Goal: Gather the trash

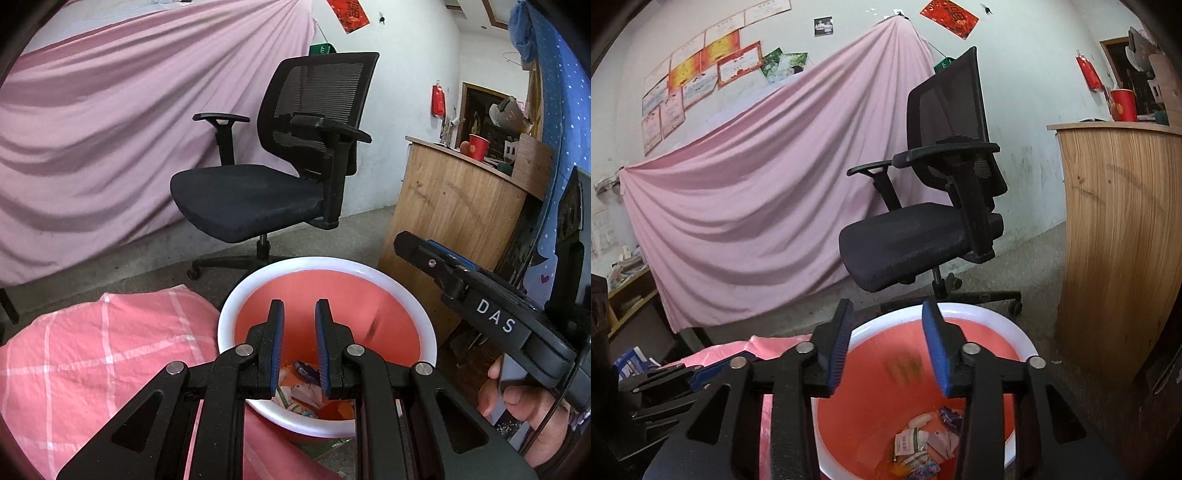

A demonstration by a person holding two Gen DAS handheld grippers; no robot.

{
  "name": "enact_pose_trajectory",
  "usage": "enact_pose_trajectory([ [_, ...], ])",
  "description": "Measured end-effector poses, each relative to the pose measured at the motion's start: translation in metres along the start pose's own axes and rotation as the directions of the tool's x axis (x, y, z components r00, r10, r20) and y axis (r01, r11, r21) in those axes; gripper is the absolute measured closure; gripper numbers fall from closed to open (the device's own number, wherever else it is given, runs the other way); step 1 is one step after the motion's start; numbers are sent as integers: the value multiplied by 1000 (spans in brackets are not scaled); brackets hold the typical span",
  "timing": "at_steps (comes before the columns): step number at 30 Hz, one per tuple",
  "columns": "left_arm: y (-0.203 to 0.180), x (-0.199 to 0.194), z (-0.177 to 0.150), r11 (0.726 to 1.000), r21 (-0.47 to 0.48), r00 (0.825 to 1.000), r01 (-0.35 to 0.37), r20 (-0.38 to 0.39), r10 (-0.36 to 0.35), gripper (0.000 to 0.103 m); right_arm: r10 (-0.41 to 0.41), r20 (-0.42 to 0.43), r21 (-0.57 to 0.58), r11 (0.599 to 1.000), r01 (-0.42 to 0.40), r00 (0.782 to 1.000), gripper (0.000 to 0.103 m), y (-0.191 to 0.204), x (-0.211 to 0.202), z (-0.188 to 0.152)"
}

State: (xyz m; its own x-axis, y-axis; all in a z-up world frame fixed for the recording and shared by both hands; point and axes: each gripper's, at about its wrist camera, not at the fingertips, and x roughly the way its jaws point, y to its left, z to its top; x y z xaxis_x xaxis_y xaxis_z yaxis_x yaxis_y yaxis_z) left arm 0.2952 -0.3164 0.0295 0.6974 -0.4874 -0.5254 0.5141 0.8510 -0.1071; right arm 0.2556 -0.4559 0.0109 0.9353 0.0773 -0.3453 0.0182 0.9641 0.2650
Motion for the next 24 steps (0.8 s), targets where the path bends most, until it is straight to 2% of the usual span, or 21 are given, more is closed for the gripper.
enact_pose_trajectory([
  [11, 14, -16, 0, 999, -24, 999, -38, 16, 38, 88, -4, 9, -11, 1000, 4, 1000, 60, 2, -2, 1],
  [14, 18, -22, 0, 998, -27, 998, -52, 24, 53, 88, -3, 12, -18, 1000, 3, 1000, 56, 4, -3, 1],
  [16, 22, -28, 1, 998, -35, 998, -61, 32, 63, 84, -2, 16, -24, 1000, 2, 1000, 55, 6, -4, 1],
  [18, 26, -35, 1, 996, -45, 996, -76, 43, 78, 72, -2, 20, -32, 999, 3, 1000, 53, 9, -5, 2],
  [21, 35, -48, 1, 993, -63, 993, -97, 65, 101, 69, -7, 29, -39, 999, 8, 1000, 49, 14, -8, 2],
  [23, 41, -55, 1, 991, -70, 990, -115, 73, 120, 68, -17, 38, -47, 999, 19, 999, 43, 19, -10, 2],
  [24, 45, -61, 0, 989, -77, 988, -126, 78, 132, 64, -19, 43, -53, 998, 21, 999, 37, 22, -11, 2],
])
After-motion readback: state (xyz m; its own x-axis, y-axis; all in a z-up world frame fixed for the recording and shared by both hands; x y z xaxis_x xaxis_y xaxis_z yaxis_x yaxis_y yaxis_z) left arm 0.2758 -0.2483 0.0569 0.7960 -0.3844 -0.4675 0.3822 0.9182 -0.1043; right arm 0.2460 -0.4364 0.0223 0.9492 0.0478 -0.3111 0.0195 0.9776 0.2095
